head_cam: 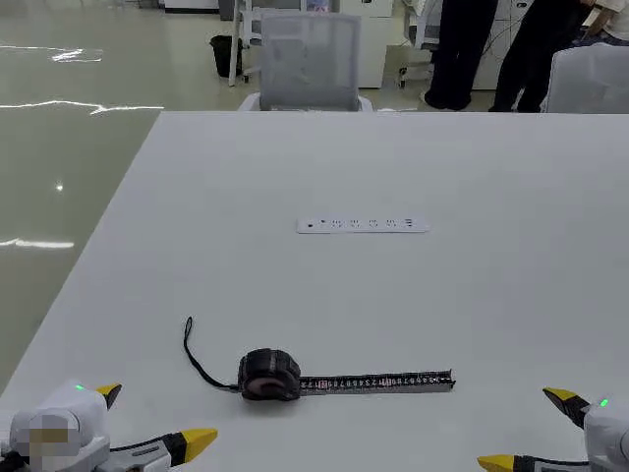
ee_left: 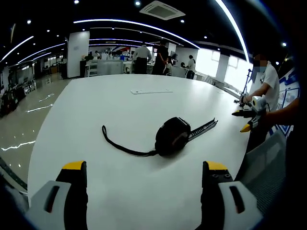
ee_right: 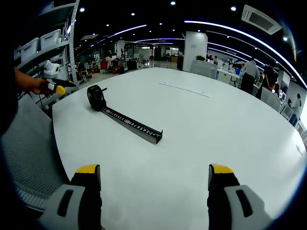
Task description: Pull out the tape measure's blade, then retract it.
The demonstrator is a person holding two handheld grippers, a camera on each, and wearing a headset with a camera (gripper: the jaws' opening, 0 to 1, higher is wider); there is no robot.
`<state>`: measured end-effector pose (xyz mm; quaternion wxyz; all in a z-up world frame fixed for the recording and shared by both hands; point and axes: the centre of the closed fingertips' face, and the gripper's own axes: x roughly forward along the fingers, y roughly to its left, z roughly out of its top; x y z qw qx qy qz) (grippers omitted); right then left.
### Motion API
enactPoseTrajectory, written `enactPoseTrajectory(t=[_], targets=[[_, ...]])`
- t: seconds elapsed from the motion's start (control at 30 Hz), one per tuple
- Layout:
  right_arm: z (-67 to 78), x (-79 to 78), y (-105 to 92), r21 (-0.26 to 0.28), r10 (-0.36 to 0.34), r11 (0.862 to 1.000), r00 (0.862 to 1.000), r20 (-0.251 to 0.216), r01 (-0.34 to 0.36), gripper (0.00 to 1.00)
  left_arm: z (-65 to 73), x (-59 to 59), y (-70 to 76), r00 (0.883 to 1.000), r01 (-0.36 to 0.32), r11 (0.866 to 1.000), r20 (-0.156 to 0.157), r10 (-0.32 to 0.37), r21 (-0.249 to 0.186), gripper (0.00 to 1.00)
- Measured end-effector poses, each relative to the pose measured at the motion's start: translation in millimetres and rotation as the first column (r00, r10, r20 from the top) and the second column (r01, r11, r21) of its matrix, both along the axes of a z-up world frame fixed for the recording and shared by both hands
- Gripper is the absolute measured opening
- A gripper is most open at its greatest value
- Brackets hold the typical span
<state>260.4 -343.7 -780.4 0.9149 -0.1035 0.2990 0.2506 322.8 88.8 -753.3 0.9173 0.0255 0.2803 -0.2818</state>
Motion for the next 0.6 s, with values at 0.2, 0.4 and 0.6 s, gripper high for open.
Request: enactPoseTrajectory(t=[0.2, 0.4, 0.6], targets=[[0.3, 5.6, -0.7, -0.011, 0.028, 1.000, 1.000, -0.002, -0.028, 0.93, 1.6, 1.7, -16.0, 1.000, -0.012, 1.000, -0.012, 0.012, -0.006, 0.99], [3.0, 13.4, 1.3, -0.018, 0.066, 0.998, 0.998, -0.010, -0.066, 0.91, 3.0, 5.8, -38.2, 1.000, 0.000, 1.000, -0.003, 0.000, -0.010, 0.99], [2.8, 19.9, 7.2, -0.012, 0.111, 0.994, 0.994, -0.020, -0.112, 0.88, 0.4, 9.6, -52.4, 1.000, -0.007, 1.000, 0.006, 0.007, 0.005, 0.99]])
